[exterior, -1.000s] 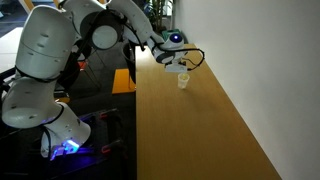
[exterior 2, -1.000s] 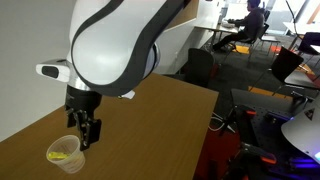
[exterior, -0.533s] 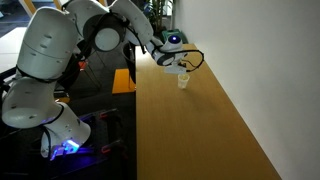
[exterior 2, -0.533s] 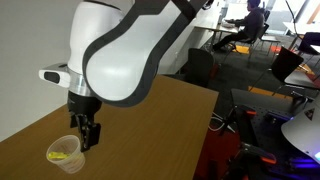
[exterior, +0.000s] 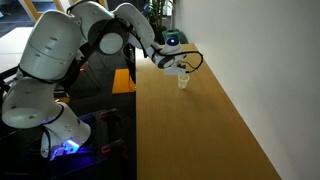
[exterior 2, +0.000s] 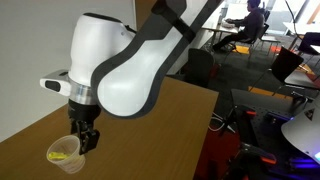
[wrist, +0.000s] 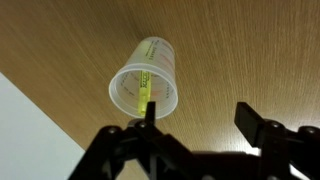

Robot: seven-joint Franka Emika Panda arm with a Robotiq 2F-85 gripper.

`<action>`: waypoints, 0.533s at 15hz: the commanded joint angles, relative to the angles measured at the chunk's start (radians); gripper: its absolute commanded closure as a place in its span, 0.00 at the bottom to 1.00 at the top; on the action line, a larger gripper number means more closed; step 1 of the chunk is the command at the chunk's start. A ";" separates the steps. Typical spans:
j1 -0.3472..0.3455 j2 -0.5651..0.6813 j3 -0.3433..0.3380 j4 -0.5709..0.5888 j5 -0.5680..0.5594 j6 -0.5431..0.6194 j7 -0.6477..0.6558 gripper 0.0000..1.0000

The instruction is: Take the marker out of the cup and put it on the table

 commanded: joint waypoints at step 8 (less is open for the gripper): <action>-0.112 0.102 0.114 0.045 -0.077 0.209 0.041 0.33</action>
